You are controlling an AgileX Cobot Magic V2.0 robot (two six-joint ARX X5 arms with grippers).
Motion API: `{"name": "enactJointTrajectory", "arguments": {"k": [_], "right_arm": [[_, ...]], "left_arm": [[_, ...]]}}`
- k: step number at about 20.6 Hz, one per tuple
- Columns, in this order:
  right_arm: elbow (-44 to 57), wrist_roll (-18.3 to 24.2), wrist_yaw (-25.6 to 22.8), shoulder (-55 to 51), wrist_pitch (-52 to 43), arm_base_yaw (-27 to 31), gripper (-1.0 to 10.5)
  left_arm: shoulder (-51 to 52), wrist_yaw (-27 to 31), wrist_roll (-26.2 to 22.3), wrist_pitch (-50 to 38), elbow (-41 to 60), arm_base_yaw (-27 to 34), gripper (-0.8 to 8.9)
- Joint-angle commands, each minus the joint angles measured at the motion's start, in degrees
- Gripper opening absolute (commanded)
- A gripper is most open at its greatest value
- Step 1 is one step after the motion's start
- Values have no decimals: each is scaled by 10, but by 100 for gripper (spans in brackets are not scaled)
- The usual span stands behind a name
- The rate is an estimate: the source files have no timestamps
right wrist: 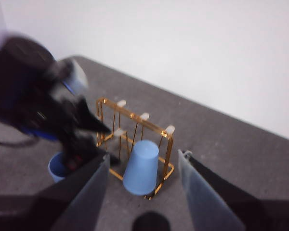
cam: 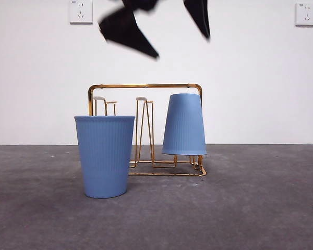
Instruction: Pick up cup 1,put cup 1 in the cup rack,pick up cup 2,put cup 2 in the cup rack
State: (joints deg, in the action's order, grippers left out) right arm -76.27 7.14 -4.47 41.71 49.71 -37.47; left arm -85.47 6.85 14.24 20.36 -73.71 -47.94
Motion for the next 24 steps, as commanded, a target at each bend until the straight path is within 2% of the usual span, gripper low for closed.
{"name": "enactJointTrajectory", "arguments": {"k": [1,5,9,12,15,20,24], "right_arm": [[3,-11,18,28,0,0,248],[3,-38,86,97,-29,0,249],[3,-72,130,203,-59,0,253],[3,-94,174,292,-96,0,259],[3,-116,183,359,-120,0,262],[2,-130,207,430,-132,-2,262],[2,-136,208,469,-146,-10,262]], "left_arm": [[62,2,3,36,5,-1,511],[179,7,-10,121,5,1,511],[281,10,-10,210,5,2,507],[348,44,-10,251,5,2,507],[394,55,-10,268,5,2,507],[443,73,-10,291,5,2,507],[465,84,-10,313,5,2,507]]}}
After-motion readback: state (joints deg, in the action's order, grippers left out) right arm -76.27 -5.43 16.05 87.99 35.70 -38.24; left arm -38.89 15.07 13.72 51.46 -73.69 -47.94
